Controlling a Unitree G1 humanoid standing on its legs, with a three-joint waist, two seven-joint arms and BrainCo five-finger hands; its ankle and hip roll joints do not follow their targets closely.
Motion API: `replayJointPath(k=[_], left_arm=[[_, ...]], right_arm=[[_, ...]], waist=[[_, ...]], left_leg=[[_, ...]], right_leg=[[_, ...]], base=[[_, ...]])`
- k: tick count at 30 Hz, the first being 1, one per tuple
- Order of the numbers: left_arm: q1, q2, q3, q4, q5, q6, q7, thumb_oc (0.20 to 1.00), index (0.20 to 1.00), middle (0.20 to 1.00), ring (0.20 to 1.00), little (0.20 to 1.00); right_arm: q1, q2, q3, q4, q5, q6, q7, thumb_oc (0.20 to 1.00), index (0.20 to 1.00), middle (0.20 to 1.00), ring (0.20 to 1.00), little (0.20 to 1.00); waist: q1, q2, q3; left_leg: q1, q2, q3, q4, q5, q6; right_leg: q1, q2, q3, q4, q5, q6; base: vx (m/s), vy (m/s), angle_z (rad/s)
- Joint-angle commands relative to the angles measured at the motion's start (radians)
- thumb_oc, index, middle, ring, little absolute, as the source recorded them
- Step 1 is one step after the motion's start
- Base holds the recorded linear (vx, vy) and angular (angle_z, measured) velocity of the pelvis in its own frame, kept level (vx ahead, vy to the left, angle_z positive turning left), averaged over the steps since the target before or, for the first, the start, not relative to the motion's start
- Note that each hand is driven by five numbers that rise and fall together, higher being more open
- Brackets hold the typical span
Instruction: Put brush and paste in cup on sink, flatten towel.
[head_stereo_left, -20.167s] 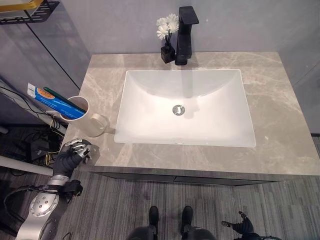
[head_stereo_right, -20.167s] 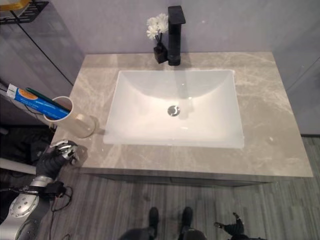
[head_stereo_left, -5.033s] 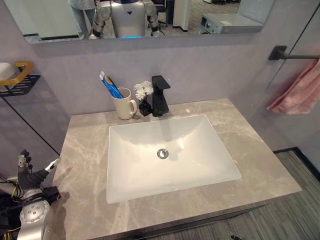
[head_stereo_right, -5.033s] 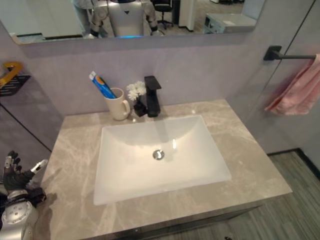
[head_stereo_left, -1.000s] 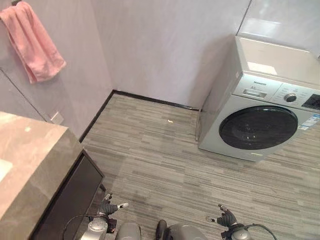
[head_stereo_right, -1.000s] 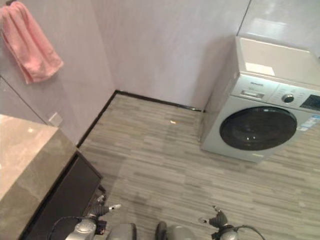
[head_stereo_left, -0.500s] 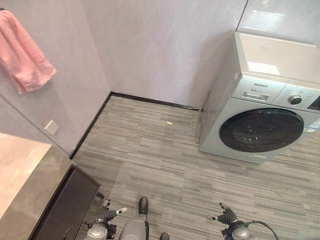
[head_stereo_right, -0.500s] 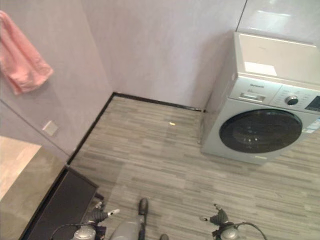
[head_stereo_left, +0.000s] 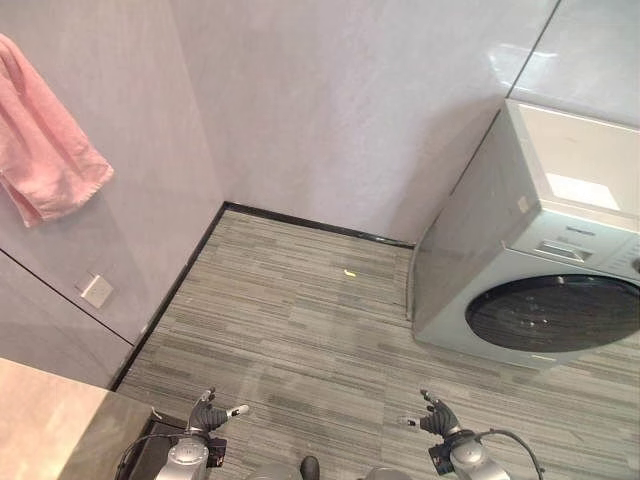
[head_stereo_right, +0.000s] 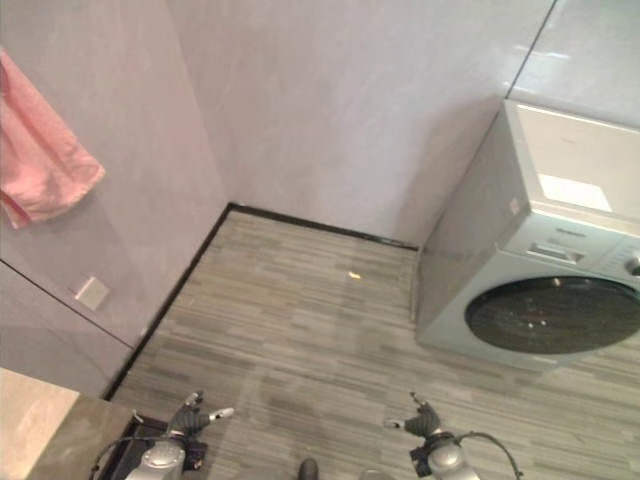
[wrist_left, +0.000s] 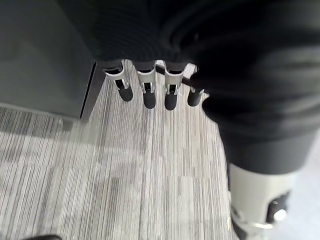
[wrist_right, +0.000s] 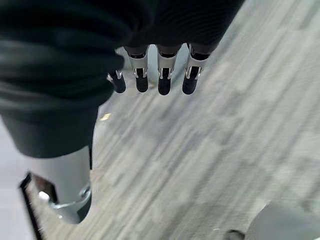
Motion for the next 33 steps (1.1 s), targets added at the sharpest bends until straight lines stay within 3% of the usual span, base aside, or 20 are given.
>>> replayJointPath(k=[1, 3, 5, 7, 9, 12, 17, 23, 26, 27, 28, 30, 32, 33], left_arm=[[0.011, 0.034, 0.005, -0.032, 0.002, -0.022, -0.003, 1.000, 1.000, 1.000, 1.000, 1.000], [0.000, 0.029, -0.008, -0.011, 0.012, -0.021, -0.008, 1.000, 1.000, 1.000, 1.000, 1.000], [-0.002, 0.024, -0.010, -0.006, 0.013, -0.023, -0.007, 1.000, 1.000, 1.000, 1.000, 1.000], [-0.014, 0.011, -0.015, 0.011, 0.014, -0.032, -0.001, 1.000, 1.000, 1.000, 1.000, 1.000], [-0.017, 0.008, -0.020, 0.014, 0.020, -0.033, 0.001, 1.000, 1.000, 1.000, 1.000, 1.000], [-0.021, 0.002, -0.032, 0.041, 0.041, -0.030, 0.002, 1.000, 1.000, 1.000, 1.000, 1.000], [-0.011, 0.004, -0.006, 0.065, 0.017, -0.021, 0.005, 1.000, 1.000, 1.000, 1.000, 1.000], [-0.018, -0.002, -0.011, 0.056, 0.000, -0.021, 0.011, 1.000, 1.000, 1.000, 1.000, 1.000], [-0.022, 0.001, -0.017, 0.039, 0.002, -0.019, 0.011, 1.000, 1.000, 1.000, 1.000, 1.000], [-0.022, 0.001, -0.017, 0.039, 0.002, -0.019, 0.011, 1.000, 1.000, 1.000, 1.000, 1.000], [-0.032, 0.002, -0.025, 0.035, -0.001, -0.019, 0.010, 1.000, 1.000, 1.000, 1.000, 1.000], [-0.044, 0.001, -0.028, 0.028, 0.001, -0.017, 0.010, 1.000, 1.000, 1.000, 1.000, 1.000], [-0.050, 0.001, -0.029, 0.025, 0.005, -0.015, 0.012, 1.000, 1.000, 1.000, 1.000, 1.000], [-0.062, -0.005, -0.032, 0.025, 0.001, -0.018, 0.017, 1.000, 1.000, 1.000, 1.000, 1.000]], right_arm=[[0.012, -0.021, -0.019, -0.033, -0.002, -0.021, 0.007, 1.000, 1.000, 1.000, 1.000, 1.000], [0.023, -0.028, -0.018, -0.036, 0.008, -0.027, 0.007, 1.000, 1.000, 1.000, 1.000, 1.000], [0.023, -0.030, -0.017, -0.033, 0.010, -0.024, 0.005, 1.000, 1.000, 1.000, 1.000, 1.000], [0.022, -0.033, -0.016, -0.026, 0.000, -0.019, 0.003, 1.000, 1.000, 1.000, 1.000, 1.000], [0.026, -0.041, -0.021, -0.023, -0.007, -0.016, 0.004, 1.000, 1.000, 1.000, 1.000, 1.000], [0.038, -0.040, -0.025, -0.008, 0.001, -0.022, 0.002, 1.000, 1.000, 1.000, 1.000, 1.000], [0.046, -0.051, -0.020, -0.002, 0.023, -0.027, 0.008, 1.000, 1.000, 1.000, 1.000, 1.000], [0.053, -0.062, -0.019, -0.015, 0.027, -0.029, 0.009, 1.000, 1.000, 1.000, 1.000, 1.000], [0.060, -0.064, -0.008, -0.007, 0.022, -0.029, 0.010, 1.000, 1.000, 1.000, 1.000, 1.000], [0.060, -0.064, -0.008, -0.007, 0.022, -0.029, 0.010, 1.000, 1.000, 1.000, 1.000, 1.000], [0.063, -0.068, -0.005, -0.018, 0.023, -0.030, 0.009, 1.000, 1.000, 1.000, 1.000, 1.000], [0.064, -0.076, -0.007, -0.023, 0.023, -0.030, 0.008, 1.000, 1.000, 1.000, 1.000, 1.000], [0.067, -0.083, -0.008, -0.035, 0.020, -0.025, 0.009, 1.000, 1.000, 1.000, 1.000, 1.000], [0.074, -0.087, -0.024, -0.030, 0.020, -0.022, 0.004, 1.000, 1.000, 1.000, 1.000, 1.000]], waist=[[-0.009, -0.040, -0.003], [-0.026, -0.056, 0.001], [-0.029, -0.055, 0.009], [-0.047, -0.057, 0.012], [-0.051, -0.058, 0.013], [-0.055, -0.071, -0.011], [-0.050, -0.078, -0.062], [-0.048, -0.081, -0.076], [-0.037, -0.088, -0.063], [-0.037, -0.088, -0.063], [-0.032, -0.097, -0.040], [-0.029, -0.102, -0.013], [-0.035, -0.098, -0.009], [-0.044, -0.090, -0.011]], left_leg=[[-0.045, 0.050, 0.014, 0.020, 0.041, -0.103], [-0.013, 0.035, -0.028, 0.019, 0.035, -0.126], [0.002, 0.036, -0.038, 0.020, 0.024, -0.131], [0.036, 0.032, -0.072, 0.014, 0.017, -0.141], [0.056, 0.031, -0.098, 0.022, 0.006, -0.145], [0.081, 0.041, -0.138, 0.036, -0.002, -0.160], [0.107, 0.100, -0.184, 0.063, 0.007, -0.200], [0.114, 0.131, -0.197, 0.095, 0.029, -0.226], [0.054, 0.149, -0.177, 0.219, 0.105, -0.252], [0.052, 0.149, -0.177, 0.221, 0.104, -0.252], [-0.023, 0.145, -0.149, 0.333, 0.148, -0.257], [-0.082, 0.146, -0.093, 0.415, 0.156, -0.250], [-0.093, 0.172, -0.018, 0.400, 0.141, -0.246], [-0.117, 0.186, 0.067, 0.242, 0.091, -0.238]], right_leg=[[0.068, -0.012, -0.051, -0.379, 0.193, 0.004], [0.022, 0.014, -0.008, -0.591, 0.190, 0.002], [0.027, 0.008, -0.012, -0.636, 0.207, 0.006], [-0.023, -0.002, 0.031, -0.737, 0.285, 0.026], [-0.032, 0.004, 0.053, -0.750, 0.316, 0.035], [0.014, 0.040, 0.086, -0.772, 0.304, 0.019], [0.075, 0.082, 0.024, -0.780, 0.242, -0.018], [0.107, 0.102, -0.002, -0.777, 0.205, -0.041], [0.148, 0.111, -0.016, -0.792, 0.182, -0.067], [0.148, 0.111, -0.016, -0.792, 0.182, -0.067], [0.170, 0.101, -0.020, -0.805, 0.184, -0.076], [0.181, 0.092, -0.031, -0.811, 0.184, -0.087], [0.190, 0.088, -0.052, -0.822, 0.176, -0.091], [0.202, 0.067, -0.095, -0.847, 0.168, -0.075]], base=[[0.20, -0.004, 0.38], [0.30, -0.069, 0.32], [0.22, -0.051, 0.63], [0.31, -0.067, 0.50], [0.28, -0.074, 0.51], [0.28, -0.101, 0.47], [0.27, -0.148, 0.54], [0.18, -0.118, 0.11], [0.17, -0.127, 0.23], [0.05, -0.064, -0.04], [0.01, -0.051, 0.06], [0.02, -0.057, 0.10], [0.09, -0.017, 0.28], [0.20, 0.073, 0.78]])
